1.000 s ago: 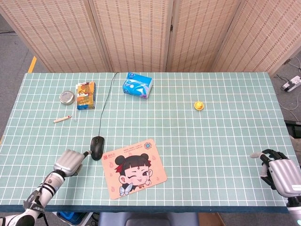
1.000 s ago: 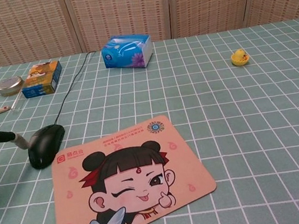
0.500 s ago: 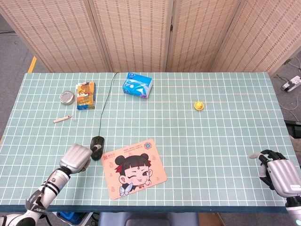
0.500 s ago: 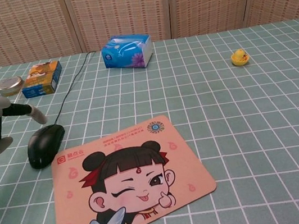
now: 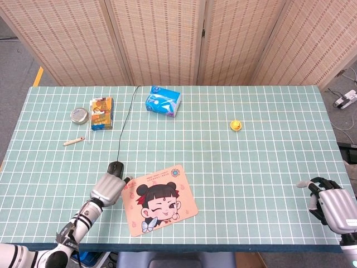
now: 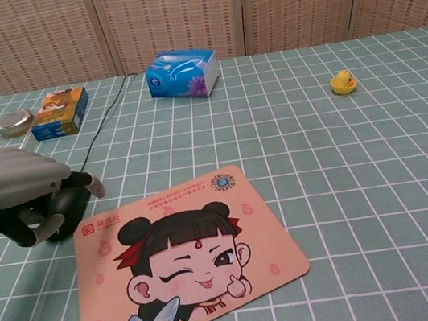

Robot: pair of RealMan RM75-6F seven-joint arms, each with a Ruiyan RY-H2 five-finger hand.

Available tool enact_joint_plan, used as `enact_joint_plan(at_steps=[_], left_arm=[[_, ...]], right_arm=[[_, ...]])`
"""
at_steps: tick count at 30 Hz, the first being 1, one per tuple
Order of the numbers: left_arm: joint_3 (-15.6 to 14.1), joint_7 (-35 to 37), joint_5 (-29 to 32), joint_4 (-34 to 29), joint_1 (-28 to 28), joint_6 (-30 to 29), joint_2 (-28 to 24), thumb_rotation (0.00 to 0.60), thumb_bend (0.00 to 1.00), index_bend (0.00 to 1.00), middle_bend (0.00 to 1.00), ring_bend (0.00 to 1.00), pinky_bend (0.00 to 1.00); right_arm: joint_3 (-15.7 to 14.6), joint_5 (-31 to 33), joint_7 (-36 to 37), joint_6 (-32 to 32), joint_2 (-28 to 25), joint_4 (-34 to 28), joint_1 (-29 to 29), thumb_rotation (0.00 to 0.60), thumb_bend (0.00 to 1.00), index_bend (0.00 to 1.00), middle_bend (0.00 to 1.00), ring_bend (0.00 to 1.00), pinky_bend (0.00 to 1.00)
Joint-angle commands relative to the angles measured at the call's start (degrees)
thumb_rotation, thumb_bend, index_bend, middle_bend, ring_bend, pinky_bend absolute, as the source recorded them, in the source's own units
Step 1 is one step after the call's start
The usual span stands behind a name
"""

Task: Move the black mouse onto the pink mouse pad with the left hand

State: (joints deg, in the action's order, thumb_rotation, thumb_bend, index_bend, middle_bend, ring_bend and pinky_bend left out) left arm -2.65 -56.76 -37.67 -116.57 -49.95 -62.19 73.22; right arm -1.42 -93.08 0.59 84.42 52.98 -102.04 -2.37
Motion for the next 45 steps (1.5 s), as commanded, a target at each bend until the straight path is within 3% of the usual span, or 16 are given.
enact_joint_plan(at_steps=[1,20,45], left_arm=[[0.7,-2.1,3.9,1.2,-1.9,-2.0,2.1,0.600,0.62,0.20,1.00,0.96,0.99],[1.8,-8.5,15.9,4.4,-7.1,-7.9,7.5,0.600,0.62,0.20,1.00,0.97,0.99],[2.9,-10.4,21.1,7.9,-8.8,-11.3,9.9,0.600,0.62,0.24,1.00,0.98,0.99]], right_arm=[[0.0,0.0,0.0,-0.1,0.0,0.0,0.0,0.600,0.34,0.35,0.36,0.28,0.34],[0.0,0.2,0.3,-0.2,-0.1,0.1,-0.1,0.600,0.34,0.35,0.36,0.28,0.34],[0.2,0.6,1.1,-0.2,-0.4,0.3,-0.1,0.600,0.34,0.35,0.36,0.28,0.34]])
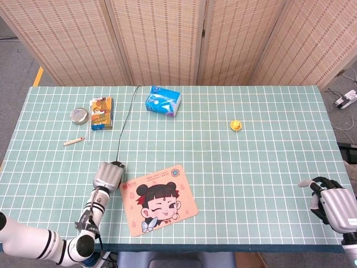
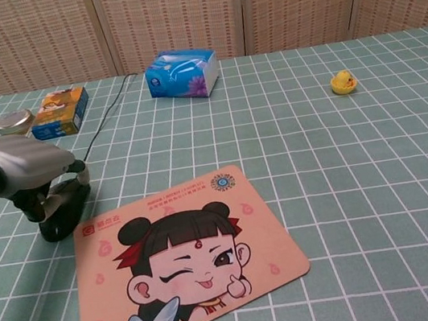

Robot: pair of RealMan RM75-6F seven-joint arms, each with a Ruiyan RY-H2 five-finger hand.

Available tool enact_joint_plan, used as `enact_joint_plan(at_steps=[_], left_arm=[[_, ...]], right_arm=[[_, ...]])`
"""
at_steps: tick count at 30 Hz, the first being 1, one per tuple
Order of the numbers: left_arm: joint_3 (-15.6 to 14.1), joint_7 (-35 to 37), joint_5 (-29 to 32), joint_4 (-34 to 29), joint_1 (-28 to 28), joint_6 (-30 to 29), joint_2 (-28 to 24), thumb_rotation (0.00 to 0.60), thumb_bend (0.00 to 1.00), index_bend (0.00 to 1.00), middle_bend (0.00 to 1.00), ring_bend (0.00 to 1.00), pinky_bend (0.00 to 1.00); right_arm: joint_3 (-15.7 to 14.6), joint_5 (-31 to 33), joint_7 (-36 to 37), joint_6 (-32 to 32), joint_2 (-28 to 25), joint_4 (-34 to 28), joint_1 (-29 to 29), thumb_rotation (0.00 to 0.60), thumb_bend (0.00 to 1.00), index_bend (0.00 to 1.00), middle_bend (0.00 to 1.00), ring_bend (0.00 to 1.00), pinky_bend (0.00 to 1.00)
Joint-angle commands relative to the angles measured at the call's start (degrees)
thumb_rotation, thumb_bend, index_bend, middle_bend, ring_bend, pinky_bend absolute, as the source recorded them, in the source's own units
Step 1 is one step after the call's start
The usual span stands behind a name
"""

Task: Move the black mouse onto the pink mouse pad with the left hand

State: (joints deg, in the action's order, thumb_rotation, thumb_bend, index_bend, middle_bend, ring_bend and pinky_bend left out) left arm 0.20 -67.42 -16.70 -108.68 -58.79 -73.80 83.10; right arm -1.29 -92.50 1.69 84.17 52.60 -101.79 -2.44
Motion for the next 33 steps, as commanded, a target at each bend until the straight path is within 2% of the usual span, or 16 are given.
enact_joint_plan(at_steps=[1,9,17,33], left_arm=[[0.2,0.6,0.2,-0.1,0.2,0.7,-0.1,0.600,0.62,0.24,1.00,0.98,0.99],[-0.1,1.1,-1.5,-1.6,-0.2,1.5,-0.1,0.600,0.62,0.24,1.00,0.98,0.99],[0.2,0.0,0.8,0.2,-0.6,-0.1,1.2,0.600,0.62,0.24,1.00,0.98,0.99],[0.4,-0.4,3.9,0.9,0.1,-1.3,-2.0,0.600,0.62,0.24,1.00,0.98,1.00]], right_arm=[[0.0,0.0,0.1,0.0,0.0,0.0,0.0,0.600,0.34,0.35,0.36,0.28,0.34],[0.0,0.0,0.0,0.0,0.0,0.0,0.0,0.600,0.34,0.35,0.36,0.28,0.34],[0.1,0.1,0.3,0.4,-0.2,0.0,0.2,0.600,0.34,0.35,0.36,0.28,0.34],[0.0,-0.1,0.2,0.3,-0.1,0.0,0.2,0.600,0.34,0.35,0.36,0.28,0.34]])
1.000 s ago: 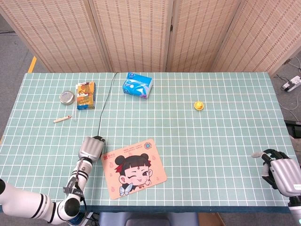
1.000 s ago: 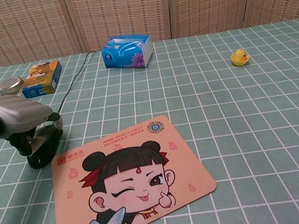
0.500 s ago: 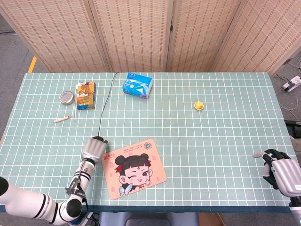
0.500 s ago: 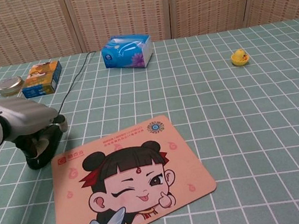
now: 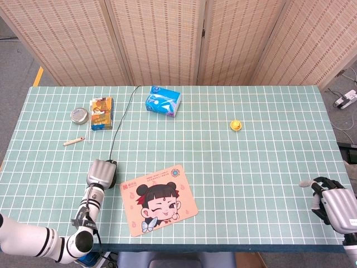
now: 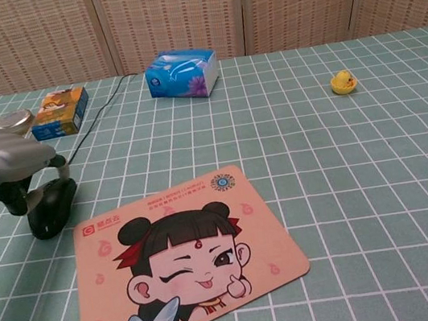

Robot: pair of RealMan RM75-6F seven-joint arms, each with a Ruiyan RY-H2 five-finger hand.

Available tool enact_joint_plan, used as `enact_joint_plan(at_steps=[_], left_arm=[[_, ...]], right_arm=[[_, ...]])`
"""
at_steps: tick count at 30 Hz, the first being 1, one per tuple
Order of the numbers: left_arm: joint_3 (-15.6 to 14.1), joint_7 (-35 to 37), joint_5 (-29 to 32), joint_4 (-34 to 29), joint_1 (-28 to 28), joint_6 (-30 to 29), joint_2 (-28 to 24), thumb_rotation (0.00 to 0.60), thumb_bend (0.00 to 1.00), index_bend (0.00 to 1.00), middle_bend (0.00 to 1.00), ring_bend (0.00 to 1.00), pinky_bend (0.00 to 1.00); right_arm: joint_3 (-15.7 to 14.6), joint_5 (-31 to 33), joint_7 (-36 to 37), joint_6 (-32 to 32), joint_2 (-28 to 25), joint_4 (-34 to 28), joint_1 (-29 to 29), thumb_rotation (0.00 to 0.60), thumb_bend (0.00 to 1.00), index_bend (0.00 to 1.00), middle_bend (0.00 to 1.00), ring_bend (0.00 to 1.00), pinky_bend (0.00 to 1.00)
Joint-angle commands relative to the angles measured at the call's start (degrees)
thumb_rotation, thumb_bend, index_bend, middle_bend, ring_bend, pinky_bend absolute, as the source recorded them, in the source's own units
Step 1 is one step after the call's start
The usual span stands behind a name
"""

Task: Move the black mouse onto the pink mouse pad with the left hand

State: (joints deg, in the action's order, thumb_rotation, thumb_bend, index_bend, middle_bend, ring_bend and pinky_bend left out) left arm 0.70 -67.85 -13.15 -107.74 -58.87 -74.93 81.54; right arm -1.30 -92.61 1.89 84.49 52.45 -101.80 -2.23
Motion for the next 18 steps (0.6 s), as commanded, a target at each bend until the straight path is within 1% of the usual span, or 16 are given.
enact_joint_plan(at_steps=[1,7,9,12,15,16,17,18], left_arm=[[-0.1,0.0,0.5,0.0,0.3,-0.2,-0.7,0.600,0.62,0.24,1.00,0.98,1.00],[-0.6,0.5,0.7,0.0,1.2,-0.2,-2.1,0.600,0.62,0.26,1.00,0.98,0.99],[-0.8,1.2,-0.3,-0.4,1.6,-0.2,-2.7,0.600,0.62,0.26,1.00,0.98,0.99],[-1.7,2.9,-3.6,-1.6,2.8,-0.5,-4.3,0.600,0.62,0.26,1.00,0.98,0.99],[-3.7,6.3,-10.4,-2.3,4.8,0.6,-6.4,0.600,0.61,0.26,1.00,0.98,1.00],[-4.7,8.1,-14.1,-2.1,5.7,1.1,-7.2,0.600,0.59,0.25,1.00,0.97,0.99],[-5.5,9.7,-17.6,-1.6,6.6,1.5,-7.8,0.600,0.56,0.25,1.00,0.97,0.99],[-6.8,11.8,-22.5,-0.3,7.7,1.7,-8.4,0.600,0.53,0.25,1.00,0.96,0.99]], right_arm=[[0.0,0.0,-0.1,0.0,0.0,0.0,0.0,0.600,0.34,0.35,0.36,0.28,0.34],[-0.1,0.0,-0.2,-0.2,0.1,0.0,-0.1,0.600,0.34,0.35,0.36,0.28,0.34],[-0.1,-0.1,-0.1,-0.2,0.1,-0.1,-0.1,0.600,0.34,0.35,0.36,0.28,0.34],[-0.1,-0.2,0.0,-0.1,0.0,-0.1,0.0,0.600,0.34,0.35,0.36,0.28,0.34],[-0.1,-0.2,0.1,-0.1,0.0,-0.1,0.0,0.600,0.34,0.35,0.36,0.28,0.34],[-0.2,-0.3,0.1,-0.1,0.0,-0.1,0.0,0.600,0.34,0.35,0.36,0.28,0.34],[-0.2,-0.3,0.0,-0.2,0.0,-0.1,0.0,0.600,0.34,0.35,0.36,0.28,0.34],[-0.3,-0.4,0.0,-0.2,0.0,-0.1,0.0,0.600,0.34,0.35,0.36,0.28,0.34]])
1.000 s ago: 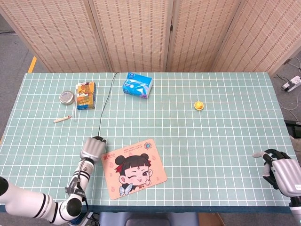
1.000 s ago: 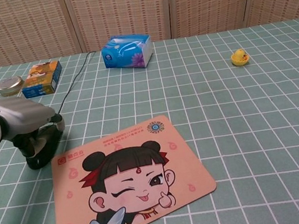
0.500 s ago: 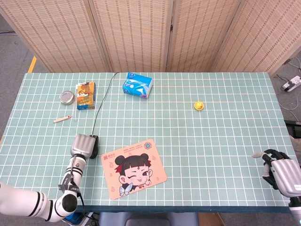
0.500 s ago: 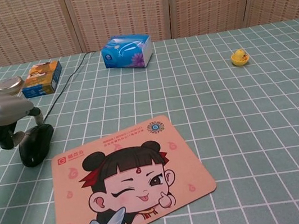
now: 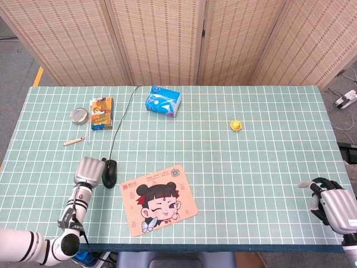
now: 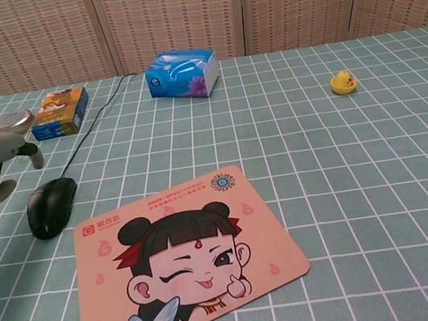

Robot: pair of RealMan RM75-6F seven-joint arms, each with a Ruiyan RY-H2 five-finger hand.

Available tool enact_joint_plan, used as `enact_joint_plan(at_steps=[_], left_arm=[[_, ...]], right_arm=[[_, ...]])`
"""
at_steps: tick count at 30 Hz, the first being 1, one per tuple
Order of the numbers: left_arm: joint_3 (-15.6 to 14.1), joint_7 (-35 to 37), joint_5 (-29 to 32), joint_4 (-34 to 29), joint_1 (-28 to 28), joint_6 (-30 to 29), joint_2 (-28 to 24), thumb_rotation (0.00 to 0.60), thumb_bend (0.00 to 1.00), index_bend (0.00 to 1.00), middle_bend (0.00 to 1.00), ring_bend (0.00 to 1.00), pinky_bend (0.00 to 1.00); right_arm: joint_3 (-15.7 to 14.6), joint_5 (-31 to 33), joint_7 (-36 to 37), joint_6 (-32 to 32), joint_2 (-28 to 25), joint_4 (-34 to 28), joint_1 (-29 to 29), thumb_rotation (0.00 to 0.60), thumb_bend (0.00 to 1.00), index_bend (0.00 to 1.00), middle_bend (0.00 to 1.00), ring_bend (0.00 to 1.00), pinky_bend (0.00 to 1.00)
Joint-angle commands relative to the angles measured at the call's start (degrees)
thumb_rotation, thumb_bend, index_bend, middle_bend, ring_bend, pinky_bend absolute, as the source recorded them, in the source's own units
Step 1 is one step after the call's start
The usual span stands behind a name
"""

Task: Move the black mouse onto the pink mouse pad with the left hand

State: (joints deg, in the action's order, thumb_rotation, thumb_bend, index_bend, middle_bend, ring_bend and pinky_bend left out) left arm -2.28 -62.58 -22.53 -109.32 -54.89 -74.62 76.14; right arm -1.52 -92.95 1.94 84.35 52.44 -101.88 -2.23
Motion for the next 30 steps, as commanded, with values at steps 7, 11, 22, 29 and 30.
enact_joint_plan(at_steps=[7,11,22,29,30], left_arm=[[-9.9,19.5,-40.2,13.1,9.0,1.7,-4.9,0.600,0.19,0.23,1.00,0.92,0.97],[-12.1,25.7,-52.0,20.4,10.5,1.2,-5.4,0.600,0.12,0.22,1.00,0.90,0.95],[-13.8,39.4,-71.9,37.7,12.8,-2.0,-4.3,0.600,0.09,0.21,1.00,0.89,0.94],[-13.9,41.8,-76.4,43.1,13.5,-0.7,-3.9,0.600,0.09,0.22,1.00,0.89,0.94],[-13.8,42.1,-76.9,43.6,13.6,-0.3,-4.0,0.600,0.08,0.22,1.00,0.89,0.94]], right_arm=[[0.0,-0.1,-0.1,0.3,0.0,-0.1,0.1,0.600,0.34,0.35,0.36,0.28,0.34],[0.0,0.0,-0.1,0.1,0.1,0.0,0.1,0.600,0.34,0.35,0.36,0.28,0.34],[-0.2,-0.1,-0.1,-0.4,0.1,-0.1,-0.1,0.600,0.34,0.35,0.36,0.28,0.34],[-0.3,-0.3,-0.5,-0.6,0.2,-0.3,-0.2,0.600,0.34,0.35,0.36,0.28,0.34],[-0.3,-0.3,-0.5,-0.7,0.2,-0.3,-0.2,0.600,0.34,0.35,0.36,0.28,0.34]])
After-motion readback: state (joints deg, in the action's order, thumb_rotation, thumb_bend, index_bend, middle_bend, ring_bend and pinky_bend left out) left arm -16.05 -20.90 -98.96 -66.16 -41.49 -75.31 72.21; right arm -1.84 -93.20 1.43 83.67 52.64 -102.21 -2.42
